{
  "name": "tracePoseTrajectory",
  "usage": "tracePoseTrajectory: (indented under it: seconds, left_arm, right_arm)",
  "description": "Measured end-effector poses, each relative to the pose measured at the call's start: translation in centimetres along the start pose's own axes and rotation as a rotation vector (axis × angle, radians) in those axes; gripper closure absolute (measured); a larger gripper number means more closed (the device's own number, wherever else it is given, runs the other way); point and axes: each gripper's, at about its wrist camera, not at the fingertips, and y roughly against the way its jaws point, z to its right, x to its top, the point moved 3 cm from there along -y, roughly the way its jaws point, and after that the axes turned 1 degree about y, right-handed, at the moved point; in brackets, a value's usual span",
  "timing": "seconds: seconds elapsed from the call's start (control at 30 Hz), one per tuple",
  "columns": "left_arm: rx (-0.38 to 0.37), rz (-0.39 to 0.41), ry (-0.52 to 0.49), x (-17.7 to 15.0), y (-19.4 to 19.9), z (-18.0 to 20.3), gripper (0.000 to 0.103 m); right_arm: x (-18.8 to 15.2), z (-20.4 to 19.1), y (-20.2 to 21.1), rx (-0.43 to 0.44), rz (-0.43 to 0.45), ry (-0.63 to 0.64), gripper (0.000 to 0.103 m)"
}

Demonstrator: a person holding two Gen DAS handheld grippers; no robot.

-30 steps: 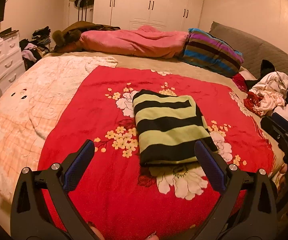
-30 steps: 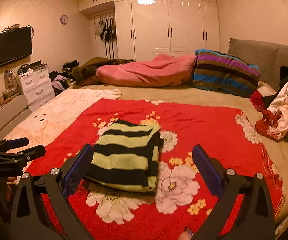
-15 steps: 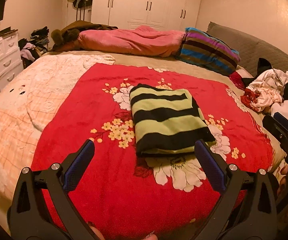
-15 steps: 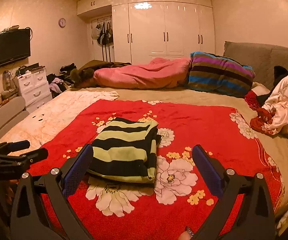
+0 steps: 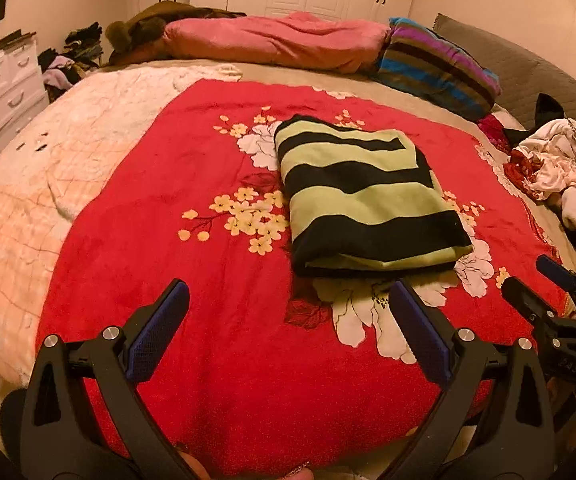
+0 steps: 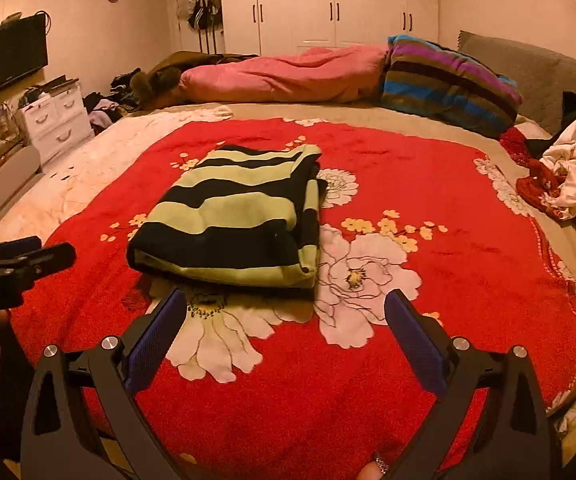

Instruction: Fold small clothes

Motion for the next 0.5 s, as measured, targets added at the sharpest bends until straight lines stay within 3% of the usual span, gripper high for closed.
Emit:
tracePoseTrajectory:
  seconds: [0.5]
  left_arm:
    - [0.020, -0.018, -0.013, -0.22, -0.26, 0.26, 0.009]
  right_arm:
    - [0.16, 0.38, 0.17, -0.005, 0.006, -0.006, 0.004]
